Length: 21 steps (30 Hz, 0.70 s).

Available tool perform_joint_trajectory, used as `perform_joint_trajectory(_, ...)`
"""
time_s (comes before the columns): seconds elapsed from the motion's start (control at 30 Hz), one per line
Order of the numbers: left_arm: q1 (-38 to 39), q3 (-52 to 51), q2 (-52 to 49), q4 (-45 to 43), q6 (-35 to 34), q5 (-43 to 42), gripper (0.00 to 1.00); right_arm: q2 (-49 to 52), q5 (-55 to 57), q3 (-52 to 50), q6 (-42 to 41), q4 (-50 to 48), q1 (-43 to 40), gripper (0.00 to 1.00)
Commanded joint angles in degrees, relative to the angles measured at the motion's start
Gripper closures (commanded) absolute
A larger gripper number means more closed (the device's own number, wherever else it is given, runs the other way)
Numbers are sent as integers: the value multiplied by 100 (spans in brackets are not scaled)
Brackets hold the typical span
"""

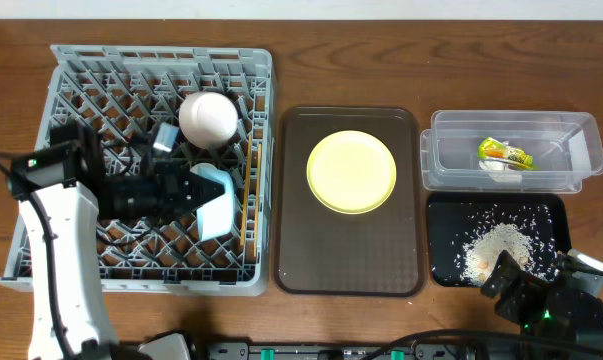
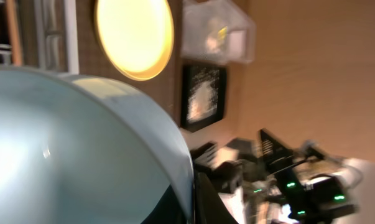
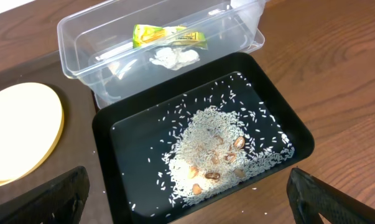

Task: Sort waste into correct bins and load items into the dishwasher
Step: 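Lift the blue bowl and carry it into the dish rack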

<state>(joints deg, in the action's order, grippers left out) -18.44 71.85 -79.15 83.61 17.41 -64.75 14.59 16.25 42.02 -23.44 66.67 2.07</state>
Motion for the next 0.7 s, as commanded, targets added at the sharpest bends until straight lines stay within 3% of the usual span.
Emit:
perform_joint_trajectory(0.0,-354,-529,-358,31,922,-942,92,-2,22,22,-28,4,-39,1)
perform_joint_trajectory(0.23,-380,-789,-1165,59,1233,-868,92,-2,22,22,-28,4,-39,1)
perform_joint_trajectory(0.67,-1091,-789,-1440,142,1259,555,92,-2,22,22,-28,4,-39,1)
